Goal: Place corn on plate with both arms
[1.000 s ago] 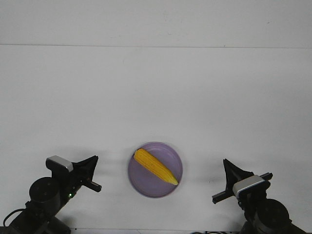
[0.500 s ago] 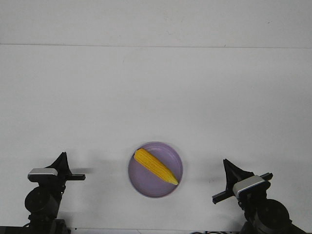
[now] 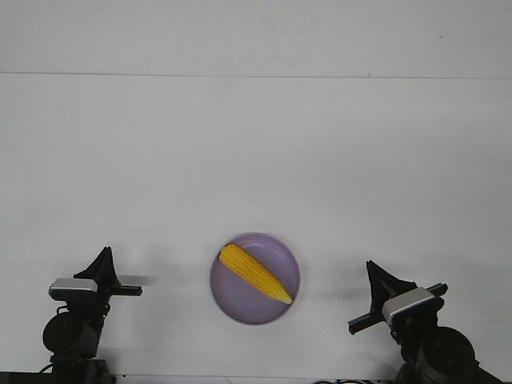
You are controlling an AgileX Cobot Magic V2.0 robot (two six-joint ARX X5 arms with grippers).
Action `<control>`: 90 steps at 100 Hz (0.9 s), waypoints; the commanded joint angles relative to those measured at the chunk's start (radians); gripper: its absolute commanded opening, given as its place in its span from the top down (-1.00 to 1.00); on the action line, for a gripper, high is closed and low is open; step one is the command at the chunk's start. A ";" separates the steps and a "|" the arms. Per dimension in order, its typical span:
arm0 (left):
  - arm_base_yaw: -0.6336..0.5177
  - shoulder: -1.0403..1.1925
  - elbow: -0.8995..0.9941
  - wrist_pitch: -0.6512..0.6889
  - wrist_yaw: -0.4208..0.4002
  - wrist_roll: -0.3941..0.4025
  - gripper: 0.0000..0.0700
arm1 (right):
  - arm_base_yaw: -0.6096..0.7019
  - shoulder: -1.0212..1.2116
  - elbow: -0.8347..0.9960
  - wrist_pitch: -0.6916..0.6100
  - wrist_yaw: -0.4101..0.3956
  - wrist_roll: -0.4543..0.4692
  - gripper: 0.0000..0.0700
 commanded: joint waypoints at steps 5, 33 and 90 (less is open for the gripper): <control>0.000 -0.002 -0.021 0.010 0.001 0.016 0.96 | 0.010 0.005 0.005 0.011 0.000 0.017 0.96; 0.000 -0.002 -0.021 0.010 0.001 0.017 0.96 | 0.010 0.005 0.005 0.011 0.000 0.017 0.96; 0.000 -0.002 -0.021 0.010 0.001 0.016 0.96 | -0.661 -0.115 -0.246 0.260 -0.482 -0.164 0.96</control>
